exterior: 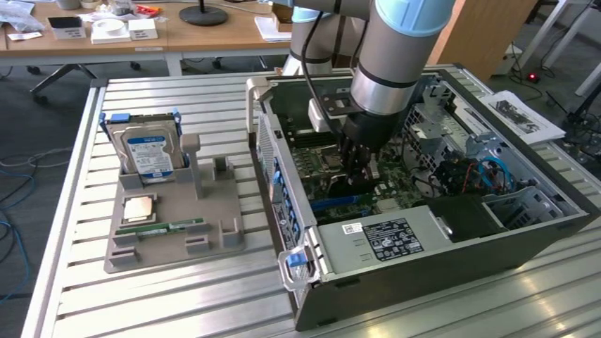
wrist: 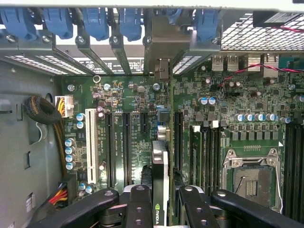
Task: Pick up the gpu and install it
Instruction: 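Insert the gpu into the slot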
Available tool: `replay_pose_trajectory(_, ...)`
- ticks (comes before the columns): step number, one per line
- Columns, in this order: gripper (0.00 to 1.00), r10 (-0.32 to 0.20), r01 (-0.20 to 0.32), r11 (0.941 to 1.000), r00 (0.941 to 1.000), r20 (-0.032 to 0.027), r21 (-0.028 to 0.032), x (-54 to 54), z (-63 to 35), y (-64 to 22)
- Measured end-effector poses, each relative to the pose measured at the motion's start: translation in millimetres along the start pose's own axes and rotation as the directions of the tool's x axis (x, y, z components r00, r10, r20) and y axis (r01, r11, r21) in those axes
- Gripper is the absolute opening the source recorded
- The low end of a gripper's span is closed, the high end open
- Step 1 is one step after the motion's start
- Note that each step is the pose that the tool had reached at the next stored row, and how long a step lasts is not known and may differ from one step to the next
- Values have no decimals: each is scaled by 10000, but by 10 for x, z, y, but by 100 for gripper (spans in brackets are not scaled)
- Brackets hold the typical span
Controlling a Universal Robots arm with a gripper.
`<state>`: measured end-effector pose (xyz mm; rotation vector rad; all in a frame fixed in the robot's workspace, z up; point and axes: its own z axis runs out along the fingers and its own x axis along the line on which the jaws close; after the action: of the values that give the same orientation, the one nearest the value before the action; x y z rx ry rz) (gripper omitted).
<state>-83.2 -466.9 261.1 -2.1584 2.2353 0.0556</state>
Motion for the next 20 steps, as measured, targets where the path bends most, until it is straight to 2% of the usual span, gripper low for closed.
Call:
replay_pose_trajectory(5, 27, -1, 1, 10000, 10000, 33, -2, 4, -6, 0)
replay_pose_trajectory(20, 27, 8, -8, 10000, 10000, 34, -2, 14, 36, 0)
